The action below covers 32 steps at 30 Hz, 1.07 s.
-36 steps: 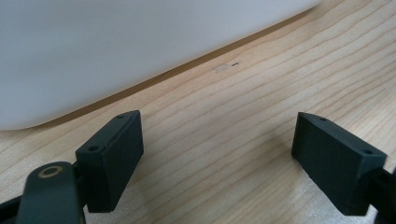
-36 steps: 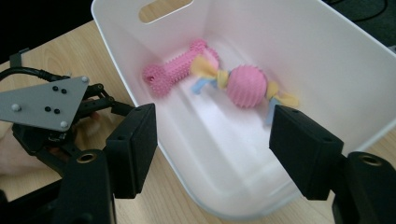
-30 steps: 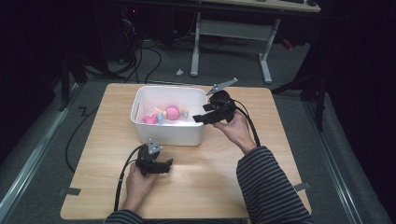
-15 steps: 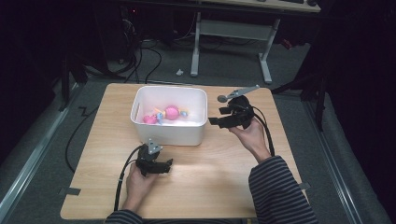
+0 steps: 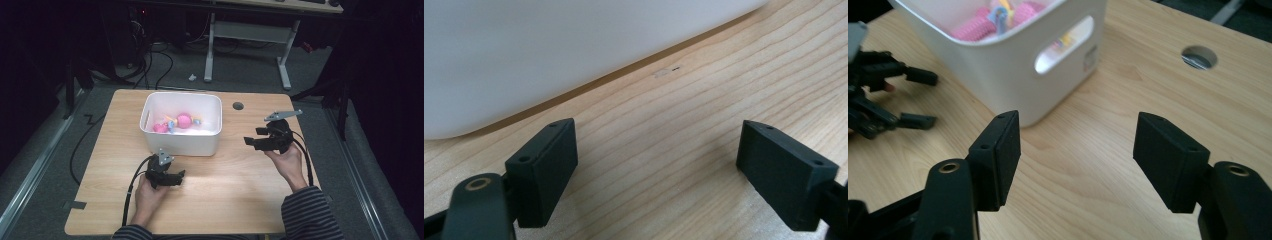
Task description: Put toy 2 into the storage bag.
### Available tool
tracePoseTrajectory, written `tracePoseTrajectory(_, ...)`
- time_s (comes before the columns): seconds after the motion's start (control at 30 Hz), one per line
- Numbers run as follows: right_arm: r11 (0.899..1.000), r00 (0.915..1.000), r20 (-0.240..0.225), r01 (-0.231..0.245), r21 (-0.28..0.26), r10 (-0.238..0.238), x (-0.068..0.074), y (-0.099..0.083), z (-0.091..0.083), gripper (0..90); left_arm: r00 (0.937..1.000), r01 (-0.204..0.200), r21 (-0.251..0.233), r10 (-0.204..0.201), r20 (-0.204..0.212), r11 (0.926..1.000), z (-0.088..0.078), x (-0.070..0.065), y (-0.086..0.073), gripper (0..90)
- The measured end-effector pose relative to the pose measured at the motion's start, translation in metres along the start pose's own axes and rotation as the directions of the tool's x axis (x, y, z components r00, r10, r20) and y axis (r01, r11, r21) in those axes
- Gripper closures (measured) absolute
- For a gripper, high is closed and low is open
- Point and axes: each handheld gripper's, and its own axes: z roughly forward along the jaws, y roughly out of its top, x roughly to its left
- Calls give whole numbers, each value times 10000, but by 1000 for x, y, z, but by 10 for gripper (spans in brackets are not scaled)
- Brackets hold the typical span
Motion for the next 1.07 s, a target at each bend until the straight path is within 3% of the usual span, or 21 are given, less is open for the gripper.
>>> tracePoseTrajectory(0.23, 9981, 9970, 487, -609, 21, 607, -12, -34, -6, 363, 10000, 7, -8, -7, 9, 10000, 0, 0, 0, 167)
tracePoseTrajectory(0.43, 9935, 9870, 1166, -1132, 140, 1108, -24, -80, 9, 365, 10000, 3, -9, -3, 5, 10000, 0, 0, 0, 168)
tracePoseTrajectory(0.57, 9857, 9717, 1715, -1675, 152, 1625, -33, -117, 27, 366, 10000, 0, -7, 0, 4, 10000, 0, 0, 0, 168)
tracePoseTrajectory(0.7, 9785, 9567, 2121, -2060, 98, 1993, -39, -138, 35, 363, 10000, 7, -10, -7, 1, 10000, 0, 0, 0, 168)
tracePoseTrajectory(0.8, 9766, 9446, 2526, -2149, -61, 2094, -43, -151, 40, 353, 10000, -1, -7, 1, 0, 10000, 0, 0, 0, 168)
tracePoseTrajectory(0.9, 9824, 9412, 2822, -1822, -399, 1860, -40, -157, 40, 343, 10000, 8, -12, -8, -2, 10000, 0, 0, 0, 168)
tracePoseTrajectory(0.97, 9870, 9390, 3052, -1594, -223, 1586, -37, -157, 41, 318, 10000, 19, -18, -19, -9, 10000, 0, 0, 0, 168)
tracePoseTrajectory(1.07, 9855, 9376, 3051, -1687, -199, 1667, -37, -157, 41, 285, 10000, 20, -18, -20, -10, 10000, 0, 0, 0, 168)
